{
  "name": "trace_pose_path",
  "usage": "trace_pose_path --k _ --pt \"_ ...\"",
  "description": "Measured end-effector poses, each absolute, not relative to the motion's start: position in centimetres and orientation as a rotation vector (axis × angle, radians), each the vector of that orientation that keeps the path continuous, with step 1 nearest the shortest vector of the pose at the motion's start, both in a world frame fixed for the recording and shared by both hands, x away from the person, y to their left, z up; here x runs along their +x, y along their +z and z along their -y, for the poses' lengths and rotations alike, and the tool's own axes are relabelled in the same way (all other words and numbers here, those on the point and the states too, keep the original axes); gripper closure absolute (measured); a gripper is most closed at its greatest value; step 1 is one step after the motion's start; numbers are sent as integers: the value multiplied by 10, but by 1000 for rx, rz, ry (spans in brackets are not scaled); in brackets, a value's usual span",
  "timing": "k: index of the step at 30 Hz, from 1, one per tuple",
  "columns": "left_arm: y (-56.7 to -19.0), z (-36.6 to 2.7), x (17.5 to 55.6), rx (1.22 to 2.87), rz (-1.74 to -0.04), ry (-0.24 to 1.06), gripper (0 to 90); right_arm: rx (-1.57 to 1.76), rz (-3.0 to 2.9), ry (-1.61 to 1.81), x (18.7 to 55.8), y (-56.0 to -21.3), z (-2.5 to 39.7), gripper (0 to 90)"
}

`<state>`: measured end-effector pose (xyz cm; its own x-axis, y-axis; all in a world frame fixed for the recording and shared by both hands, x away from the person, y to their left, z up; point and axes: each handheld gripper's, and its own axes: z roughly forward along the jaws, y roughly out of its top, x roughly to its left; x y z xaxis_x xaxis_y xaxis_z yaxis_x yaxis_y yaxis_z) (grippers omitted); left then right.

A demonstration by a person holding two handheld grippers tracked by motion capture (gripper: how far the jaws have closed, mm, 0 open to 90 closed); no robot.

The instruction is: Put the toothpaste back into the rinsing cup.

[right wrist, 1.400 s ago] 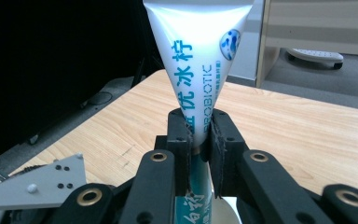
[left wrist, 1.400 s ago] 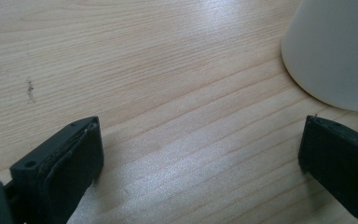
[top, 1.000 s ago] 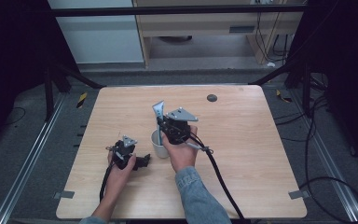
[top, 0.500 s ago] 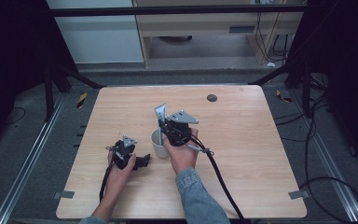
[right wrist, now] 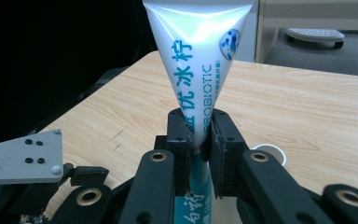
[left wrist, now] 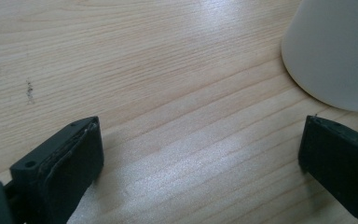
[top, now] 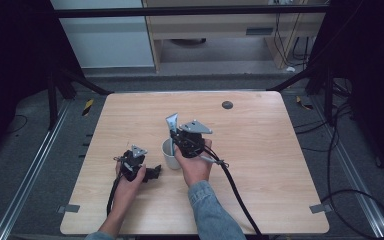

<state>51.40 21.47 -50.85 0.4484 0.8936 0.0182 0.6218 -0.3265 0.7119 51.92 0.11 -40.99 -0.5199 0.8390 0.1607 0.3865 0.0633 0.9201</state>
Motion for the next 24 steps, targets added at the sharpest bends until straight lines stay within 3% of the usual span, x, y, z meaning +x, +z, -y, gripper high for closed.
trace_pose_path --k 24 --pt "-508 -215 514 2064 -1263 550 0 1249 -1958 1453 522 -419 -2 796"
